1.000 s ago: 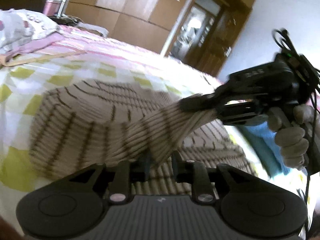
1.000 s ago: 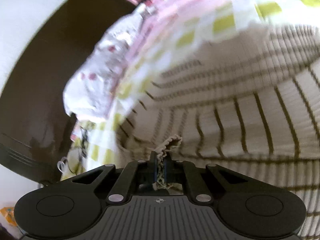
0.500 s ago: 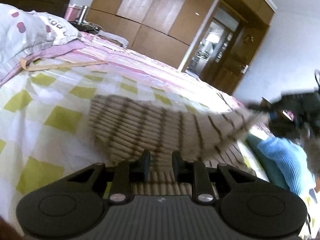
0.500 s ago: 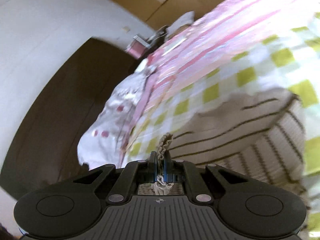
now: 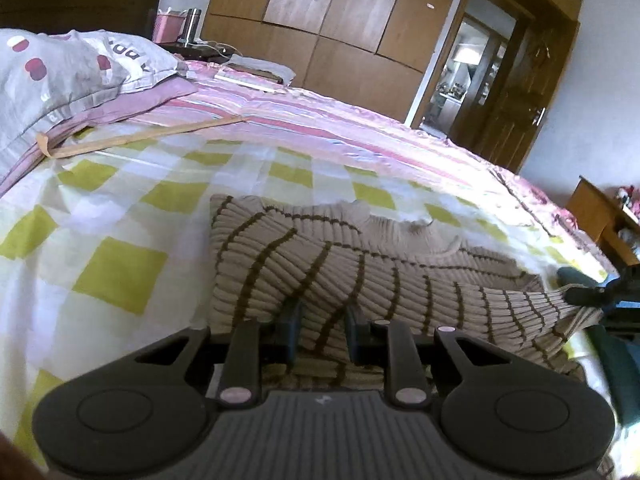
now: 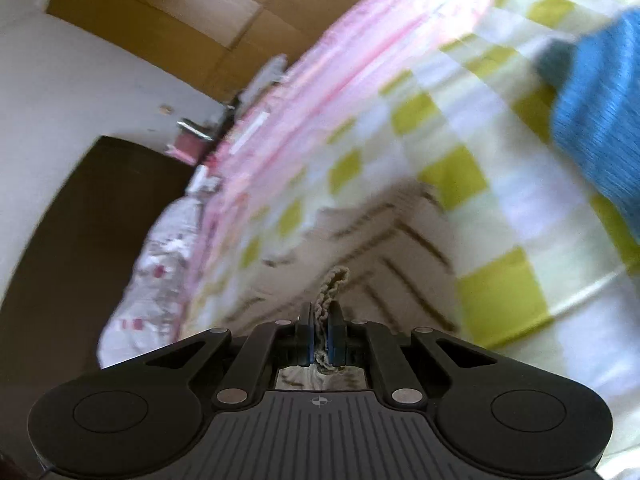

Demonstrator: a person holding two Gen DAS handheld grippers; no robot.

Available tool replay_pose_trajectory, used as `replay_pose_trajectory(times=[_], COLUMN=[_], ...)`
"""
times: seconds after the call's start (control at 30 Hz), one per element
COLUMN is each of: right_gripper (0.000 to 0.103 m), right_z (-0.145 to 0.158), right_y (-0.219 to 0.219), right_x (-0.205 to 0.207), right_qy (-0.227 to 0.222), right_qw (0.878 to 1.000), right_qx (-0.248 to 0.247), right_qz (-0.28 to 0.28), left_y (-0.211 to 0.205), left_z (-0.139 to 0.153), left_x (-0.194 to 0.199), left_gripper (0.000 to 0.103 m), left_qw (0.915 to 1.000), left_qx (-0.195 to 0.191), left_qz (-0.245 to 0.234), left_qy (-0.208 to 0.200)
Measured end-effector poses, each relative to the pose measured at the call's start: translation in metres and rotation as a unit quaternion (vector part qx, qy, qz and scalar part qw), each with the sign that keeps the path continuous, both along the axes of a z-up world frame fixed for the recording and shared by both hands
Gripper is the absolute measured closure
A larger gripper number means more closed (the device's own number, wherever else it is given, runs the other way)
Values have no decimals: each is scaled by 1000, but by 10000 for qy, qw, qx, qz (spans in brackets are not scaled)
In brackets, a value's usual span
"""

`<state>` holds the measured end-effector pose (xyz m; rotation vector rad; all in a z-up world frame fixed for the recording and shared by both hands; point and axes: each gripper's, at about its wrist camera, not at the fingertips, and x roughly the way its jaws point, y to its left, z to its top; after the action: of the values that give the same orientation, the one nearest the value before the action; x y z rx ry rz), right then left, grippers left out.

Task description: Fold small clothes

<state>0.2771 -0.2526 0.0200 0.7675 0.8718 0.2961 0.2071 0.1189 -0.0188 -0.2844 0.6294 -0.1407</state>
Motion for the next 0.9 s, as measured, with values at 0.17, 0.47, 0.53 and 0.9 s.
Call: replay_pose_trajectory(times=[0.17,0.47,0.53,0.9], right_gripper=[92,91,88,94], right_z=[-16,-13,-13,-15], right_y=[1,0,3,29], right_x=[6,0,0,13], right_qy=[221,90,85,107], right_qw=[9993,9956,9955,9859], right_qx=[-290,-932,-940,-1629], right_qz=[-55,-52,30,375], left_y=[2,0,0,1], left_z=[-4,-6,-6,-4], left_x=[-5,-9,-9,-14], left_gripper=[72,71,71,71], left_qw=[10000,9999,9999,9995], left_qx=[-59,49,76,50], left_qz=[76,26,6,-22], left_qy=[-5,-131,-150,-322])
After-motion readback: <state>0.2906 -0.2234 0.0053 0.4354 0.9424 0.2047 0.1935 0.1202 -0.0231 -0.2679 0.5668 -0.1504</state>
